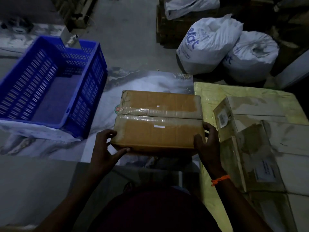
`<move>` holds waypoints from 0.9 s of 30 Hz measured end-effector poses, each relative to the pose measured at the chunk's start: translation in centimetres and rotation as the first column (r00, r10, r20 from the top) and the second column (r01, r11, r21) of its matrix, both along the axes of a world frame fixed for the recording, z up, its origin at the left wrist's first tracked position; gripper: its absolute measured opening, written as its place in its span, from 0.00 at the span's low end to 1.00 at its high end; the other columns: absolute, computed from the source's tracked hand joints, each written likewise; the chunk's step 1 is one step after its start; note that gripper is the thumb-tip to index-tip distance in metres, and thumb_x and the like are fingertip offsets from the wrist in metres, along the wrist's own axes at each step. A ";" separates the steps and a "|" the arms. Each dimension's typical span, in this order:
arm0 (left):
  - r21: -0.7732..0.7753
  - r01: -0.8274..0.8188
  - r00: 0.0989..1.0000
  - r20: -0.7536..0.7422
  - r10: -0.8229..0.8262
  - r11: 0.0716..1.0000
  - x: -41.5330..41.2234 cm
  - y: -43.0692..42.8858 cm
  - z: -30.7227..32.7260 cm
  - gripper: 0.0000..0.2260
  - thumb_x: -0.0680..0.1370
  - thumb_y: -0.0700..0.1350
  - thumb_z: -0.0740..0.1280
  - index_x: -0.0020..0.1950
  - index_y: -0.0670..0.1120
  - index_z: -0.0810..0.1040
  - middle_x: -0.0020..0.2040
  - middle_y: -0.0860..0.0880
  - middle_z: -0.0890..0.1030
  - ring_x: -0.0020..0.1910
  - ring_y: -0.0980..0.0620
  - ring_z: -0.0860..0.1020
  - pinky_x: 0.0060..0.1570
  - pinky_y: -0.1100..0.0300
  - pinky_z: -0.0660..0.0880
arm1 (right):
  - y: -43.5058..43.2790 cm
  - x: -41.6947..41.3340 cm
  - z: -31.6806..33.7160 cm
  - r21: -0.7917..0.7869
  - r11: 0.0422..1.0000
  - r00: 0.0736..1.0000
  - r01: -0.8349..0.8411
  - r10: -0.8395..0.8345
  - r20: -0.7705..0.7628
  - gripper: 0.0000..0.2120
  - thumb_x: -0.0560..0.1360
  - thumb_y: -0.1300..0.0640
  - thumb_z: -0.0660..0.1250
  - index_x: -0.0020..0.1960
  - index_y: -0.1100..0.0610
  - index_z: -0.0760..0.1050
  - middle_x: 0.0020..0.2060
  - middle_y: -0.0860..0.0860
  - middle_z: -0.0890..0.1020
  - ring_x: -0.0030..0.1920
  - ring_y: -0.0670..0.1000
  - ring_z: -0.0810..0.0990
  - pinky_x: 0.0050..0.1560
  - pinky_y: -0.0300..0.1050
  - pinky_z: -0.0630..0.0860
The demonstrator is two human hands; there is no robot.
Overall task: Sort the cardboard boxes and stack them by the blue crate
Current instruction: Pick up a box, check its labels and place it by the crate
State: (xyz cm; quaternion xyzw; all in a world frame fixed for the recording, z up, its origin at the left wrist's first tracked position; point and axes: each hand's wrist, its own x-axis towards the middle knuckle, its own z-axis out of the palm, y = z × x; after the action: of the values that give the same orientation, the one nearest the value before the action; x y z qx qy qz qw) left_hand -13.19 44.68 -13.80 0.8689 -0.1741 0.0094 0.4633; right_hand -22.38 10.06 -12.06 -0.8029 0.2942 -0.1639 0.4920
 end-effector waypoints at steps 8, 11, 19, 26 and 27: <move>0.380 0.073 0.965 0.207 -0.162 0.922 2.7 -3.0 2.2 0.28 0.79 0.63 0.63 0.73 0.48 0.71 0.81 0.44 0.59 0.80 0.42 0.58 0.75 0.38 0.59 | 1.7 3.9 0.6 -0.642 0.731 0.973 -0.232 0.167 -0.162 0.34 0.78 0.39 0.59 0.76 0.60 0.68 0.76 0.63 0.67 0.78 0.64 0.63 0.75 0.65 0.61; 0.587 0.129 0.946 0.171 -0.277 0.800 5.0 -5.4 2.5 0.30 0.80 0.67 0.55 0.76 0.49 0.67 0.79 0.42 0.63 0.80 0.39 0.56 0.75 0.31 0.51 | 2.3 6.3 1.0 -0.612 0.664 0.901 -0.430 0.276 -0.335 0.39 0.79 0.34 0.53 0.81 0.58 0.62 0.81 0.62 0.60 0.82 0.63 0.55 0.78 0.66 0.55; 0.711 0.187 0.939 0.074 -0.337 0.678 9.1 -9.9 1.5 0.32 0.83 0.68 0.45 0.84 0.56 0.47 0.84 0.48 0.43 0.83 0.46 0.42 0.78 0.36 0.44 | 3.4 10.7 0.2 -0.584 0.592 0.820 -0.555 0.274 -0.502 0.37 0.83 0.32 0.45 0.85 0.49 0.45 0.84 0.54 0.47 0.84 0.56 0.43 0.80 0.65 0.41; 0.729 0.168 0.910 0.143 -0.388 0.663 9.3 -9.8 0.3 0.33 0.83 0.66 0.47 0.84 0.53 0.46 0.84 0.47 0.43 0.83 0.44 0.42 0.78 0.36 0.45 | 3.2 10.7 -0.8 -0.615 0.560 0.824 -0.555 0.271 -0.497 0.40 0.80 0.29 0.43 0.85 0.49 0.42 0.84 0.53 0.43 0.83 0.55 0.39 0.80 0.65 0.37; 0.727 0.175 0.910 0.138 -0.391 0.664 9.3 -9.8 0.3 0.33 0.83 0.66 0.47 0.84 0.53 0.46 0.84 0.47 0.43 0.83 0.44 0.42 0.78 0.36 0.45 | 3.1 10.7 -0.8 -0.615 0.559 0.824 -0.556 0.274 -0.496 0.40 0.80 0.29 0.43 0.85 0.49 0.42 0.84 0.53 0.42 0.83 0.55 0.38 0.80 0.65 0.37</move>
State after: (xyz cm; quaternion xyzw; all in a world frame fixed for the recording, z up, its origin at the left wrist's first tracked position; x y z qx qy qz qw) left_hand -3.86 34.85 -13.55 0.9295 -0.3629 -0.0063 0.0649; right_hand -11.65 13.20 -12.88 -0.9926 0.0821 -0.0021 0.0896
